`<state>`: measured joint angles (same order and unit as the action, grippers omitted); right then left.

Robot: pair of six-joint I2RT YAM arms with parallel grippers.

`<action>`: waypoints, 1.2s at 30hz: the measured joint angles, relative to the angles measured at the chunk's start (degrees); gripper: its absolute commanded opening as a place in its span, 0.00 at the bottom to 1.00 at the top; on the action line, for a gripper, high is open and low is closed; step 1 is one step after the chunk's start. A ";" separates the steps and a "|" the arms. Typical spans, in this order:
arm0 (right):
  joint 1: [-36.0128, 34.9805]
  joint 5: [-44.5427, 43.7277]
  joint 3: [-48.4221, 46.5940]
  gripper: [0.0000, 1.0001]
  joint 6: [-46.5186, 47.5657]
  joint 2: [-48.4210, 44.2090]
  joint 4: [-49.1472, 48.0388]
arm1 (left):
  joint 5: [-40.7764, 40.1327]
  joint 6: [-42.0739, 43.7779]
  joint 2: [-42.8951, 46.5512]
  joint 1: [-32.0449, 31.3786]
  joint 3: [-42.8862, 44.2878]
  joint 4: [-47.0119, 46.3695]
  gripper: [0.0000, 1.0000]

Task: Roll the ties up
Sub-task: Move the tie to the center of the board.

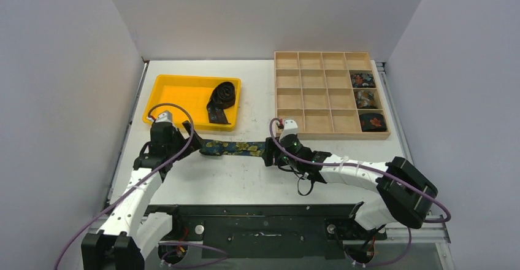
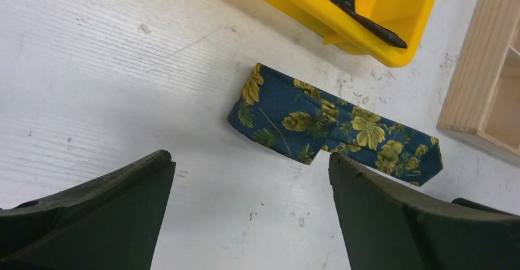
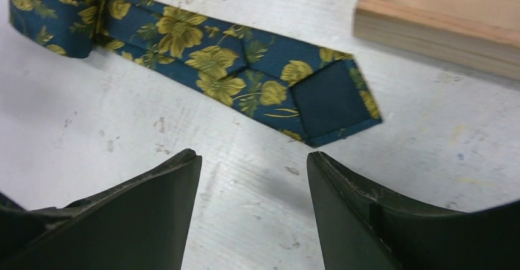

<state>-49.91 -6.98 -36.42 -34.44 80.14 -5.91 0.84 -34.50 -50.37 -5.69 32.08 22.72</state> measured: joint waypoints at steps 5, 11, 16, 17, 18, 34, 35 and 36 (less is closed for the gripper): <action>-4.28 2.05 -5.31 0.68 -1.42 5.86 -1.05 | 0.61 -0.42 -6.03 3.41 2.21 -0.59 0.96; -9.62 3.23 -19.80 0.66 -1.84 18.93 -3.10 | 3.41 -1.27 -9.75 5.11 2.12 -4.70 0.91; -9.40 3.43 -27.17 0.65 -2.05 26.27 -4.07 | 5.95 1.07 -13.18 5.09 2.12 -6.43 0.86; -9.35 3.48 -28.35 0.65 -2.10 27.67 -4.02 | 6.47 1.49 -13.68 5.09 2.05 -6.56 0.86; -9.31 3.61 -29.07 0.65 -2.14 28.57 -4.02 | 6.99 1.86 -14.05 5.11 1.97 -6.75 0.86; -6.34 6.12 -36.76 0.55 -4.02 38.03 -2.84 | 11.45 3.74 -16.98 5.11 0.48 -11.06 0.83; -6.16 6.29 -36.76 0.55 -4.20 38.18 -2.84 | 11.65 3.74 -17.29 5.09 0.42 -11.41 0.82; -5.88 6.43 -36.74 0.54 -4.24 38.27 -2.97 | 11.87 3.76 -17.57 5.09 0.39 -11.61 0.82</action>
<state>-55.79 -0.56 -73.17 -38.68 118.41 -8.88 12.71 -30.74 -67.94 -0.60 32.47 11.11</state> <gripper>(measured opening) 0.558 0.831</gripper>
